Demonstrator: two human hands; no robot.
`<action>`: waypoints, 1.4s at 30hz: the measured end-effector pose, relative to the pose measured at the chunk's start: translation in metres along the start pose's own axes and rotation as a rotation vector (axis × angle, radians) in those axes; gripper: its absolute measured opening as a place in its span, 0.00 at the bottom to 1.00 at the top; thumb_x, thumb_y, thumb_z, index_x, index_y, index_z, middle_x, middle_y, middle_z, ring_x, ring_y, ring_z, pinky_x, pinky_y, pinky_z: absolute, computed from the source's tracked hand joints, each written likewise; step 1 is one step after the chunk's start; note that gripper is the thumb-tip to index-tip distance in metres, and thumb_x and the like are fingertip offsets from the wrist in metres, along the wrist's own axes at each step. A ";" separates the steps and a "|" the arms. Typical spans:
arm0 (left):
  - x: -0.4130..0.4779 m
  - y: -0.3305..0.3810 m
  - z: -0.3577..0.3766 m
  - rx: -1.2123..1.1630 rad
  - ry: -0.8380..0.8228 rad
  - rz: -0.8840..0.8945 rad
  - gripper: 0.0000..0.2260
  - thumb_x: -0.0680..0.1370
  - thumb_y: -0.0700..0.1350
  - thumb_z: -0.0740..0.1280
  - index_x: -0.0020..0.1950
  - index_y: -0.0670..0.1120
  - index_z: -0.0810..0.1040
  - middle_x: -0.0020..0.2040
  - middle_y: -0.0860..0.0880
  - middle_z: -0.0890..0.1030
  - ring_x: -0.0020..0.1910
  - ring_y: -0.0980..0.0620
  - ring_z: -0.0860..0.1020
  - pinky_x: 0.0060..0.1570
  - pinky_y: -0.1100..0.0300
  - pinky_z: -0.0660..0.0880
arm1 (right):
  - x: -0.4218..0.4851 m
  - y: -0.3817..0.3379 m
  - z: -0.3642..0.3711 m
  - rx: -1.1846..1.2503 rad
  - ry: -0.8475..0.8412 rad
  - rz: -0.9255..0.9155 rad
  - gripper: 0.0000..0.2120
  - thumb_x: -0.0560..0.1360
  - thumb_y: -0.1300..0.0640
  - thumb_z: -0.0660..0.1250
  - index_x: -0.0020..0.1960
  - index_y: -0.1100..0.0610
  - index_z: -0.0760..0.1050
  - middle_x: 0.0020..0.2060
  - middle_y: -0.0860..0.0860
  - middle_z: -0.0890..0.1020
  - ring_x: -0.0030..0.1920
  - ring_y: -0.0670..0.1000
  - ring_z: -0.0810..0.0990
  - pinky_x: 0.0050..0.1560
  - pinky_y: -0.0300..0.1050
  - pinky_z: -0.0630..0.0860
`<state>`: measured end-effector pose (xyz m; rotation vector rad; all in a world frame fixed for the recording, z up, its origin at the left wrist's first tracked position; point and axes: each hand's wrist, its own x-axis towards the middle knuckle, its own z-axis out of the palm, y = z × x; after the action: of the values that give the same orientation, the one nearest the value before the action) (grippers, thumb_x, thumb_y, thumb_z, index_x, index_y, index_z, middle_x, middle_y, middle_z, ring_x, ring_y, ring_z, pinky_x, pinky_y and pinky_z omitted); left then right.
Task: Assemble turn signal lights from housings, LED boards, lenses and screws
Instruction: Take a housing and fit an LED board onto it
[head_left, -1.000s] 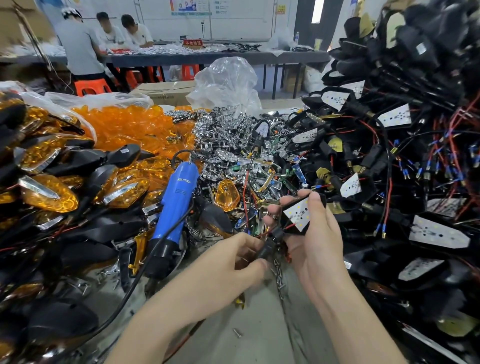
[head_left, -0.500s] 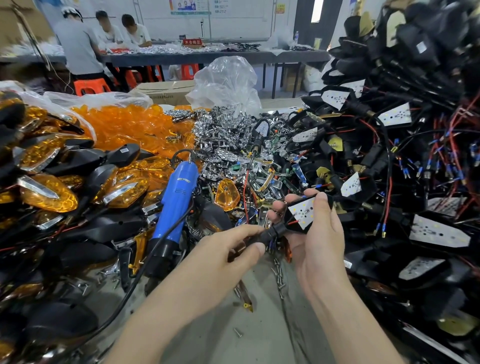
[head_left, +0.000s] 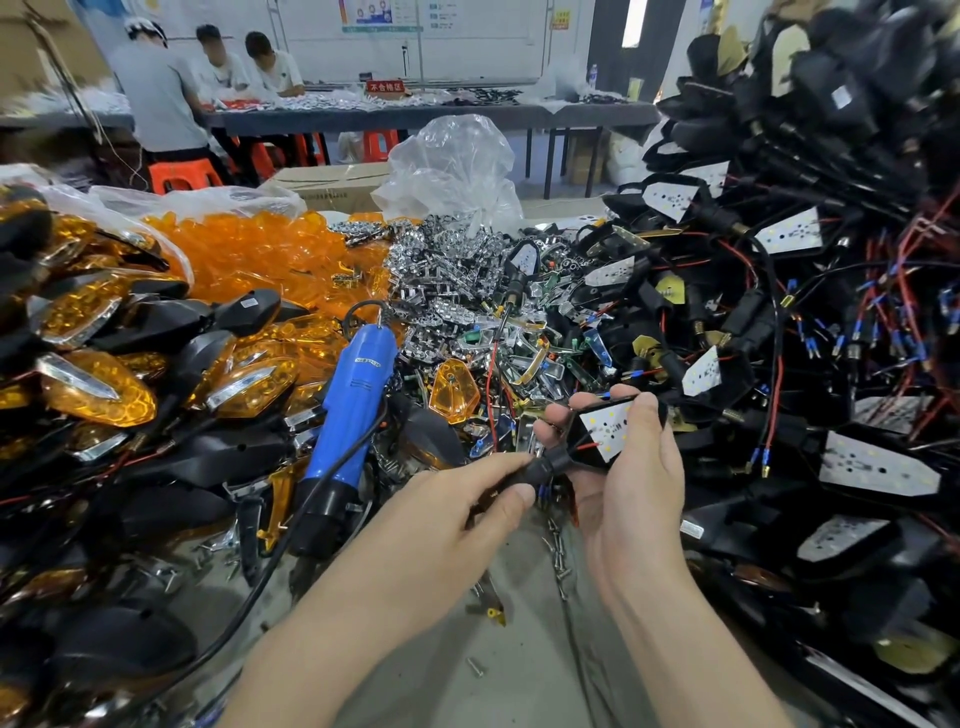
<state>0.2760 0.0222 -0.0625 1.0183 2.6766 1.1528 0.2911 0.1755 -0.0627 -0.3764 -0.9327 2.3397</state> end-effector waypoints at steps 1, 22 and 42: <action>0.000 0.000 0.000 0.030 0.002 -0.008 0.13 0.82 0.59 0.58 0.66 0.64 0.72 0.37 0.61 0.78 0.33 0.62 0.74 0.32 0.69 0.65 | 0.000 0.001 0.000 -0.012 -0.003 -0.008 0.13 0.87 0.51 0.54 0.52 0.56 0.72 0.36 0.53 0.84 0.36 0.54 0.85 0.37 0.47 0.83; 0.003 0.006 0.001 0.069 0.004 -0.094 0.15 0.81 0.62 0.55 0.66 0.63 0.69 0.40 0.58 0.80 0.45 0.60 0.78 0.47 0.56 0.75 | -0.008 0.012 0.002 -0.078 -0.091 -0.006 0.13 0.87 0.51 0.53 0.51 0.55 0.72 0.39 0.52 0.85 0.40 0.55 0.86 0.40 0.45 0.82; 0.007 0.018 0.007 -0.437 0.158 -0.145 0.08 0.83 0.49 0.62 0.57 0.61 0.78 0.37 0.66 0.80 0.33 0.67 0.75 0.32 0.73 0.69 | -0.020 0.003 0.005 -0.009 -0.354 0.483 0.14 0.85 0.50 0.56 0.51 0.54 0.78 0.57 0.55 0.86 0.47 0.51 0.87 0.37 0.47 0.83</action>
<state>0.2829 0.0397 -0.0545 0.6754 2.3838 1.7400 0.3036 0.1588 -0.0600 -0.2068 -1.1118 2.9106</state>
